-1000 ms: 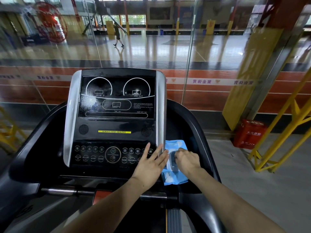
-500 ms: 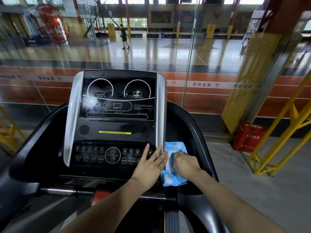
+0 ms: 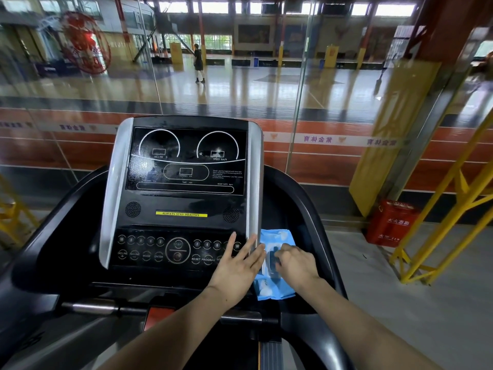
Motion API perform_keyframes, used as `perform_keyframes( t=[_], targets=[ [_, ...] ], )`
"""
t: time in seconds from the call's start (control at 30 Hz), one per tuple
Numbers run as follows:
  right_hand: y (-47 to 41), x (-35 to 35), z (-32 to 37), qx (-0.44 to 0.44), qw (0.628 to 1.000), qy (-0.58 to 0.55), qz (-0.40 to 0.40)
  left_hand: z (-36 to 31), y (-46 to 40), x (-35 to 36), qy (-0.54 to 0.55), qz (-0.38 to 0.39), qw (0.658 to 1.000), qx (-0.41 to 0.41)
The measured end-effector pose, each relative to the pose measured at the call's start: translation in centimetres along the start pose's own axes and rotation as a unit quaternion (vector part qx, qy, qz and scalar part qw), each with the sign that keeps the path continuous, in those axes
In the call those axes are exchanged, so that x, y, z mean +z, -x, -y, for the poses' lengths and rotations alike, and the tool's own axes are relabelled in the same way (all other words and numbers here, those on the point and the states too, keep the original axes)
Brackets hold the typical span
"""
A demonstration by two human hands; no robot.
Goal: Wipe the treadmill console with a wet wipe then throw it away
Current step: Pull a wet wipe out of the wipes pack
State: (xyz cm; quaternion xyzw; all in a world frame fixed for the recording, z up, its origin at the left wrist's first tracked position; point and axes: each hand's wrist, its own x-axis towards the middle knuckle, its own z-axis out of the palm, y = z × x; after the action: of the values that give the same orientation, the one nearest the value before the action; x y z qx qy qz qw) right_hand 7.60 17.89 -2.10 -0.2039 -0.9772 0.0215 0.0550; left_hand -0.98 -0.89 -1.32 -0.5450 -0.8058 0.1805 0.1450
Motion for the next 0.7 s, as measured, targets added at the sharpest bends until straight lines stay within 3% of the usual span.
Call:
perform_keyframes(
  t=[0.23,0.7],
  targets=[
    [-0.4,-0.5,1.1,-0.002,0.998,0.054,0.029,0.1,-0.1,-0.1,0.003,0.009,1.0,-0.002],
    [-0.4,1.3,-0.3,-0.036,0.997,-0.037,0.064,-0.1,0.0,-0.1,0.018,0.004,1.0,-0.003]
  ],
)
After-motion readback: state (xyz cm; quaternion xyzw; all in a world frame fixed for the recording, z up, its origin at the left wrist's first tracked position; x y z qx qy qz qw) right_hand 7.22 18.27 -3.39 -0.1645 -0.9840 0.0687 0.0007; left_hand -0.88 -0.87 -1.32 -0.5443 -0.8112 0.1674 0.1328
